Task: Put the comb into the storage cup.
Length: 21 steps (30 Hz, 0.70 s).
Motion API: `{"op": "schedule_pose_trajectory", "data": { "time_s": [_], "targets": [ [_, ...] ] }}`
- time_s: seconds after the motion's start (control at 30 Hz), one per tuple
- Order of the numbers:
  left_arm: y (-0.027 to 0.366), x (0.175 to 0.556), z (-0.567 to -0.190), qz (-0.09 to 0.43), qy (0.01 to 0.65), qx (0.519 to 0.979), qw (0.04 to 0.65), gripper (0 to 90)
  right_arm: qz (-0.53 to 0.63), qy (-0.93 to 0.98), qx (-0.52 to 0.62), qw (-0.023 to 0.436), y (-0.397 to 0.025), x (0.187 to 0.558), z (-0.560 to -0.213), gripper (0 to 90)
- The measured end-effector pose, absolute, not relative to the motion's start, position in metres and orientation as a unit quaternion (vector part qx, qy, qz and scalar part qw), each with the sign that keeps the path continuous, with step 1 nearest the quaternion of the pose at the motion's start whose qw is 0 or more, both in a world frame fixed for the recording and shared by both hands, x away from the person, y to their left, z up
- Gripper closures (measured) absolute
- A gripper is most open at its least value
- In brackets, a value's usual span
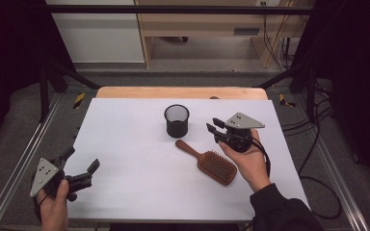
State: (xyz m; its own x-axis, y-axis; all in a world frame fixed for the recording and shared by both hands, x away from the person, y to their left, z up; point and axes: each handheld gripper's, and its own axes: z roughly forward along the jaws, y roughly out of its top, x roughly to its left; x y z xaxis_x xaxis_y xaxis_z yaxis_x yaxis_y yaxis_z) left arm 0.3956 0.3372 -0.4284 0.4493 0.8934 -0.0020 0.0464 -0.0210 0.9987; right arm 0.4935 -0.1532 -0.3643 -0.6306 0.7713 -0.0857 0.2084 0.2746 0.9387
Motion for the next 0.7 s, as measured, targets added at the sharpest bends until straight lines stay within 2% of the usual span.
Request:
{"op": "schedule_pose_trajectory", "data": {
  "time_s": [0.2,0.7],
  "targets": [
    [0.337,0.396,-0.428,0.363,0.381,0.617,0.586,1.5,0.496,0.762,0.316,0.271,-0.147,0.496,-0.369,80.1],
    [0.337,0.396,-0.429,0.361,0.382,0.616,0.586,1.6,0.483,0.777,0.303,0.267,-0.135,0.5,-0.376,87.0]
  ]
}}
